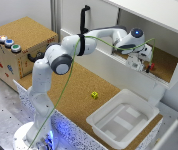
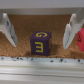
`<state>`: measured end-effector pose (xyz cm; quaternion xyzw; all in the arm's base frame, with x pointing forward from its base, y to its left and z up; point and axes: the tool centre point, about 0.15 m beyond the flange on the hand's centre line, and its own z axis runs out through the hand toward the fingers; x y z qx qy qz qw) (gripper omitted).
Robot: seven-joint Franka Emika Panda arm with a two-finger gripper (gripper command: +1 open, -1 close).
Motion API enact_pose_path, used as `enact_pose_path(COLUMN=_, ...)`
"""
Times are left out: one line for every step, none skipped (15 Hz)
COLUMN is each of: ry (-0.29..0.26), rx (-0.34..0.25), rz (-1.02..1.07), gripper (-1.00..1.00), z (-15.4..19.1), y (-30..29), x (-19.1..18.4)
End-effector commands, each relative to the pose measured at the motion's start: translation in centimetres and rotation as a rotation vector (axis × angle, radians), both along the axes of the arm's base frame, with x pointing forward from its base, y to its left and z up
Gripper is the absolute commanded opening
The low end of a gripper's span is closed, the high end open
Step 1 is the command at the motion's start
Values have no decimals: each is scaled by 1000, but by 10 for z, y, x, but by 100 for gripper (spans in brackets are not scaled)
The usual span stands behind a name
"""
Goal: Go towards the purple block and grasp it
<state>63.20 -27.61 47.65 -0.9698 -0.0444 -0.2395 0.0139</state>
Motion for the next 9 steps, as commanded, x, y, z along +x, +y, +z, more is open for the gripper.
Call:
enact_pose_path(ry=137, rx=-66, rz=-190, gripper=100, z=5, y=24, x=18)
enact_pose_path(ry=126, rx=-90, rz=-209, gripper=100, z=4, y=28, x=21)
enact_pose_path(ry=121, rx=-108, rz=-225, gripper=100, z=2, y=29, x=26)
enact_pose_path(ry=116, rx=-106, rz=-239, gripper=100, z=2, y=27, x=30)
enact_pose_path(ry=106, rx=-115, rz=-253, gripper=100, z=3, y=25, x=33)
enact_pose_path(ry=103, rx=-114, rz=-241, gripper=100, z=2, y=22, x=38)
enact_pose_path(ry=101, rx=-124, rz=-247, gripper=100, z=1, y=18, x=40)
enact_pose_path(ry=100, rx=-109, rz=-244, gripper=100, z=0, y=14, x=41)
enact_pose_path(ry=102, rx=-103, rz=-248, gripper=100, z=-1, y=10, x=41)
